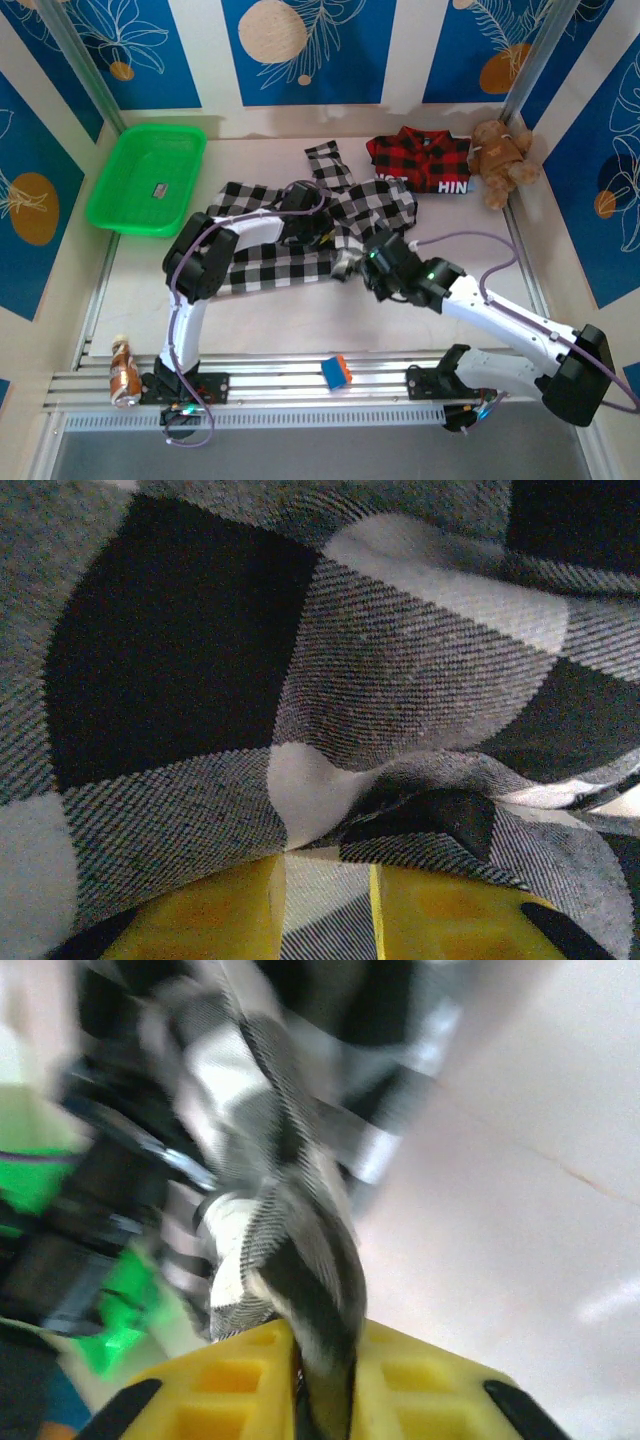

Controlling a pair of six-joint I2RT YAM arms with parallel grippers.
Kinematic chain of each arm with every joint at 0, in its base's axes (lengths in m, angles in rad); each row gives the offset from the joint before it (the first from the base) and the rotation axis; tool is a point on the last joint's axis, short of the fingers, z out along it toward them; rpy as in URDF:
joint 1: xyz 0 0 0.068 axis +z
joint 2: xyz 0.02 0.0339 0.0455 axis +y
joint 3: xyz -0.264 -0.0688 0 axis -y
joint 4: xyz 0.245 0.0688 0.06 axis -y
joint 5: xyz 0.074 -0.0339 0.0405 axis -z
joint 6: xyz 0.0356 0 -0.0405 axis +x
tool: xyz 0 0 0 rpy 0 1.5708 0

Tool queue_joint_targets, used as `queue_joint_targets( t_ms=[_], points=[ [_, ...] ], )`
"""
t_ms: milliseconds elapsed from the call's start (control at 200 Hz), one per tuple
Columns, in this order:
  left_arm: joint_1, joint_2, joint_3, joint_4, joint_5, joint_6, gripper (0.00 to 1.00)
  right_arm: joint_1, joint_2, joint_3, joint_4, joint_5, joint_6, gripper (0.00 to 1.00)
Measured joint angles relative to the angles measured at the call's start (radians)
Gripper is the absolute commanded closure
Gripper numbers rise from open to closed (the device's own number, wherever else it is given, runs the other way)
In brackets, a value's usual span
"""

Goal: Fold and stack the long sleeve shirts

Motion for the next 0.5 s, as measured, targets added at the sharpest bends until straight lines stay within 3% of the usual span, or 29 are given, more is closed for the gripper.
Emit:
queue_joint_targets(
  t_ms=[95, 255, 405, 500],
  points=[
    [0.003, 0.0, 0.0, 0.011, 0.007, 0.001, 0.69, 0.119, -0.036, -0.047, -0.087, 0.018, 0.104, 0.52],
    [0.002, 0.0, -0.002, 0.029, 0.023, 0.017, 0.68, 0.222, -0.121, -0.031, -0.261, 0.067, 0.174, 0.47],
    [0.002, -0.011, -0.032, 0.054, 0.037, 0.022, 0.6, 0.177, -0.128, 0.054, -0.344, 0.103, 0.135, 0.45],
    [0.002, -0.038, -0.052, 0.043, 0.048, 0.048, 0.37, 0.07, -0.116, 0.097, -0.333, 0.09, 0.003, 0.43]
  ],
)
